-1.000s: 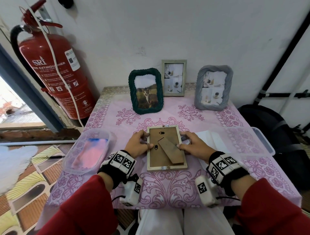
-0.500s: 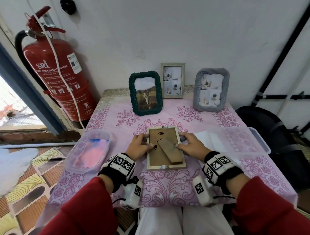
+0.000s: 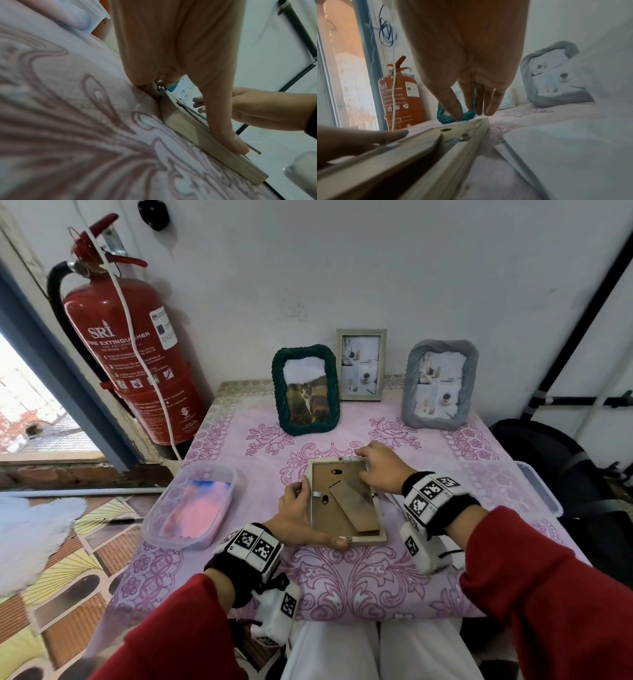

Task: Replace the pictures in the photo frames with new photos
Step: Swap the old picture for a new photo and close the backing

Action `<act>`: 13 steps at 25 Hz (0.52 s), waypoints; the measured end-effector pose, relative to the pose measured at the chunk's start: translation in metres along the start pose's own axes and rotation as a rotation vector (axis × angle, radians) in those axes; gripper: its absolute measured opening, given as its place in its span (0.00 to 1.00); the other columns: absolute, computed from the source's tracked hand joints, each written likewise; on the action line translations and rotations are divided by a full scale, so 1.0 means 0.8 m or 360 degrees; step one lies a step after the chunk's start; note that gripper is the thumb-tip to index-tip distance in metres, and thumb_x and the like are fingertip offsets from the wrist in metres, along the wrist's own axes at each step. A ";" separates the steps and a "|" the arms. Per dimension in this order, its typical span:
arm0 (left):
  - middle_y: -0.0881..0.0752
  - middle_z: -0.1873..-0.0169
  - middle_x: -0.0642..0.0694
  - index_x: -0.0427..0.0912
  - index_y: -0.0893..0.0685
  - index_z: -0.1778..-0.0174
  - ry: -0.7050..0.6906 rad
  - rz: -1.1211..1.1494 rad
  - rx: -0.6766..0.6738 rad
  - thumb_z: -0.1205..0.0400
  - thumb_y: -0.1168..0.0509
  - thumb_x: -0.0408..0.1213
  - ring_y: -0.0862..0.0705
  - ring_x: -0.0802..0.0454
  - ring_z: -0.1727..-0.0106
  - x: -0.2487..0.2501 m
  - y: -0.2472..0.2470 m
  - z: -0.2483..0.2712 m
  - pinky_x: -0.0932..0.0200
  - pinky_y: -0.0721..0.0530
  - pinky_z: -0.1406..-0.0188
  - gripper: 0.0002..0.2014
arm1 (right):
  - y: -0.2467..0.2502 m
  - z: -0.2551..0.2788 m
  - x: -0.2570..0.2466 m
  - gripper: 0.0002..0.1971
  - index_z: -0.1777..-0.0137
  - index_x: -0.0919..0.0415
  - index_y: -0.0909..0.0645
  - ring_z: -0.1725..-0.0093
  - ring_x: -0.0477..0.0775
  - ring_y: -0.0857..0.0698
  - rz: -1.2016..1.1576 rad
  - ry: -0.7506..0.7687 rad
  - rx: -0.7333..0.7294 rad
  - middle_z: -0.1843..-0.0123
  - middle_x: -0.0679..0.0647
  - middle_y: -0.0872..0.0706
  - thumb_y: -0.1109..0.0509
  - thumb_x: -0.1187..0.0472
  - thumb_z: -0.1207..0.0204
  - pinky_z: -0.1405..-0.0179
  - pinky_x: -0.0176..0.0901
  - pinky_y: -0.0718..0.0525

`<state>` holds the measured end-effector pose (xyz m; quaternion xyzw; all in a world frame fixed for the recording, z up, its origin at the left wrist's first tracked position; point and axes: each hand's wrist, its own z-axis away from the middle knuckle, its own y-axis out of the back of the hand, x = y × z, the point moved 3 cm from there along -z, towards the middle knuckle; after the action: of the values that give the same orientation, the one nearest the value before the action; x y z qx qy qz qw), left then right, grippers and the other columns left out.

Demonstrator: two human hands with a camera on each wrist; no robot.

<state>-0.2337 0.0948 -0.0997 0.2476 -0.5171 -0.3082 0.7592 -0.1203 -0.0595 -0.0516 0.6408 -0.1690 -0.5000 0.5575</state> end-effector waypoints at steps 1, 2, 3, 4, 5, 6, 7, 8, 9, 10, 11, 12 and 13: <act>0.53 0.23 0.50 0.44 0.70 0.20 0.0002 -0.0006 0.0009 0.41 0.20 0.58 0.54 0.48 0.19 0.001 0.001 0.000 0.59 0.50 0.21 0.72 | 0.000 -0.005 -0.001 0.24 0.28 0.69 0.29 0.31 0.63 0.27 0.0079 0.0016 -0.0037 0.32 0.65 0.28 0.36 0.68 0.25 0.32 0.48 0.26; 0.52 0.24 0.49 0.44 0.69 0.19 0.0006 -0.0008 0.0017 0.41 0.19 0.58 0.54 0.47 0.20 0.002 0.002 0.000 0.58 0.49 0.21 0.71 | -0.001 -0.008 -0.002 0.22 0.30 0.69 0.27 0.33 0.64 0.27 0.0155 0.0025 -0.0070 0.34 0.65 0.28 0.37 0.68 0.25 0.34 0.50 0.25; 0.52 0.24 0.49 0.44 0.68 0.19 0.0015 -0.0004 0.0022 0.42 0.19 0.58 0.53 0.47 0.20 0.002 0.003 0.000 0.59 0.48 0.21 0.72 | -0.003 -0.011 -0.003 0.21 0.32 0.69 0.26 0.34 0.64 0.27 0.0225 0.0031 -0.0096 0.35 0.65 0.28 0.37 0.69 0.26 0.36 0.51 0.24; 0.51 0.25 0.49 0.44 0.68 0.19 0.0025 0.0007 0.0026 0.44 0.19 0.58 0.52 0.47 0.21 0.003 0.003 0.000 0.59 0.48 0.22 0.72 | -0.005 -0.013 -0.005 0.20 0.33 0.68 0.26 0.35 0.64 0.28 0.0297 0.0042 -0.0114 0.36 0.64 0.29 0.37 0.69 0.26 0.37 0.52 0.24; 0.50 0.26 0.49 0.45 0.67 0.19 0.0029 0.0024 0.0027 0.45 0.20 0.58 0.51 0.47 0.22 0.004 0.002 -0.001 0.60 0.48 0.22 0.73 | -0.008 -0.013 -0.006 0.21 0.32 0.66 0.26 0.34 0.64 0.29 0.0371 0.0057 -0.0122 0.36 0.64 0.29 0.38 0.69 0.26 0.37 0.52 0.25; 0.50 0.27 0.49 0.45 0.67 0.19 0.0031 0.0046 0.0031 0.46 0.20 0.58 0.50 0.47 0.22 0.005 0.002 -0.001 0.61 0.47 0.23 0.72 | -0.011 -0.014 -0.007 0.22 0.31 0.65 0.26 0.34 0.63 0.30 0.0440 0.0070 -0.0120 0.36 0.64 0.30 0.38 0.68 0.27 0.37 0.51 0.26; 0.49 0.28 0.49 0.46 0.66 0.19 0.0032 0.0066 0.0040 0.45 0.19 0.56 0.50 0.47 0.23 0.005 0.001 -0.002 0.62 0.47 0.24 0.72 | -0.013 -0.013 -0.008 0.22 0.31 0.65 0.27 0.34 0.63 0.31 0.0499 0.0083 -0.0111 0.35 0.64 0.30 0.38 0.68 0.27 0.37 0.51 0.26; 0.48 0.28 0.49 0.46 0.65 0.18 0.0035 0.0080 0.0057 0.44 0.18 0.54 0.49 0.47 0.24 0.006 0.001 -0.003 0.64 0.47 0.25 0.71 | -0.014 -0.012 -0.009 0.23 0.30 0.65 0.28 0.33 0.63 0.31 0.0547 0.0096 -0.0109 0.34 0.64 0.31 0.39 0.68 0.27 0.36 0.51 0.27; 0.48 0.29 0.49 0.45 0.64 0.18 0.0042 0.0084 0.0074 0.44 0.17 0.53 0.49 0.48 0.24 0.006 0.001 -0.004 0.65 0.47 0.25 0.71 | -0.016 -0.012 -0.009 0.24 0.28 0.65 0.29 0.32 0.64 0.32 0.0575 0.0107 -0.0119 0.33 0.64 0.32 0.39 0.68 0.26 0.35 0.51 0.28; 0.47 0.29 0.48 0.45 0.63 0.18 0.0054 0.0080 0.0086 0.45 0.17 0.54 0.48 0.47 0.24 0.006 0.002 -0.004 0.64 0.47 0.25 0.71 | -0.016 -0.011 -0.009 0.25 0.27 0.65 0.31 0.32 0.64 0.32 0.0585 0.0112 -0.0131 0.32 0.64 0.32 0.40 0.68 0.26 0.35 0.51 0.28; 0.47 0.29 0.48 0.44 0.62 0.18 0.0066 0.0076 0.0088 0.46 0.18 0.55 0.48 0.47 0.23 0.006 0.002 -0.005 0.63 0.47 0.24 0.71 | -0.016 -0.011 -0.009 0.25 0.26 0.65 0.31 0.32 0.64 0.32 0.0589 0.0116 -0.0136 0.32 0.64 0.32 0.40 0.68 0.25 0.35 0.52 0.27; 0.47 0.29 0.48 0.44 0.62 0.18 0.0078 0.0073 0.0084 0.46 0.18 0.55 0.48 0.47 0.23 0.005 0.001 -0.006 0.63 0.47 0.24 0.71 | -0.016 -0.012 -0.009 0.24 0.28 0.66 0.29 0.32 0.64 0.32 0.0586 0.0121 -0.0128 0.33 0.64 0.32 0.40 0.68 0.25 0.36 0.52 0.26; 0.47 0.29 0.48 0.44 0.61 0.18 0.0085 0.0069 0.0082 0.45 0.17 0.54 0.48 0.47 0.24 0.005 0.001 -0.006 0.63 0.47 0.24 0.71 | -0.016 -0.012 -0.010 0.22 0.31 0.66 0.26 0.33 0.64 0.31 0.0580 0.0122 -0.0116 0.34 0.64 0.31 0.40 0.68 0.25 0.36 0.52 0.25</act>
<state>-0.2279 0.0928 -0.0982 0.2639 -0.5096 -0.2715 0.7727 -0.1201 -0.0441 -0.0605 0.5974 -0.2426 -0.3717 0.6679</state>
